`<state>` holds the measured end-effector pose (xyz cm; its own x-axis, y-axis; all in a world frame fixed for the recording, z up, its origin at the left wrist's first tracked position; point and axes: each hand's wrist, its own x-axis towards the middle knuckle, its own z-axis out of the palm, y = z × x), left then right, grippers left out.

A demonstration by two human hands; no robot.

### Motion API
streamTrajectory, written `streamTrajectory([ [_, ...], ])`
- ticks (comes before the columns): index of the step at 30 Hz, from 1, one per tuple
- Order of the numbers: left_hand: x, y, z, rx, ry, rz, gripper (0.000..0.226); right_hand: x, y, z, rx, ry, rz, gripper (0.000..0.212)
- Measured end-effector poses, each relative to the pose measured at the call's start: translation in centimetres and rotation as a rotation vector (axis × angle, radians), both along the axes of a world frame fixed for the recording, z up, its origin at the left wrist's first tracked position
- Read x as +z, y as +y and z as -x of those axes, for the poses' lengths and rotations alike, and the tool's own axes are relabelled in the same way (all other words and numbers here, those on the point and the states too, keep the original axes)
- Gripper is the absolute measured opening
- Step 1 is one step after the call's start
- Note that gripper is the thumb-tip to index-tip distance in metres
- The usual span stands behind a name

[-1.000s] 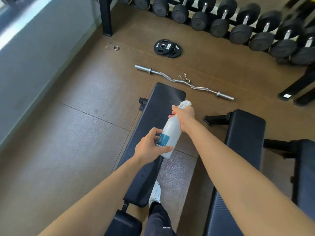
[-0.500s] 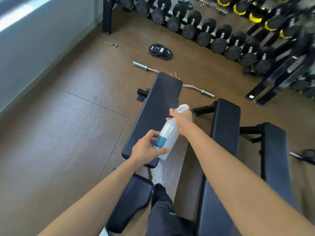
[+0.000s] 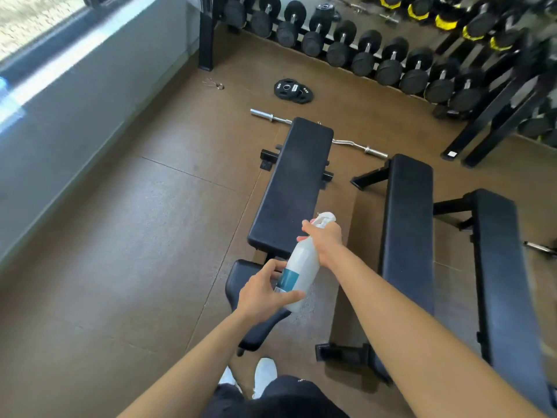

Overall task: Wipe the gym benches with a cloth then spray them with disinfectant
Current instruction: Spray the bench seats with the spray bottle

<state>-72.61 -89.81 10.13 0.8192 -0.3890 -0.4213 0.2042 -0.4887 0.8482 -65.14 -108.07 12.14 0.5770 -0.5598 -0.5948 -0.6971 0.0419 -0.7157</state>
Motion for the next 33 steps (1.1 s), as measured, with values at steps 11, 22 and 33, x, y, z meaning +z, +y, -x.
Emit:
streamTrajectory([
  [11, 0.3, 3.0, 8.8, -0.016, 0.077, -0.159, 0.064, -4.0, 2.3, 9.9, -0.126, -0.125, -0.278, 0.025],
  [22, -3.2, 12.1, 12.8, -0.148, 0.117, -0.173, 0.072, -7.6, 10.4, 16.4, -0.209, 0.028, -0.3, 0.029],
  [33, -6.6, 29.7, 9.4, -0.36, 0.134, -0.104, 0.06, -7.8, 27.2, 17.3, -0.473, 0.096, -0.274, 0.042],
])
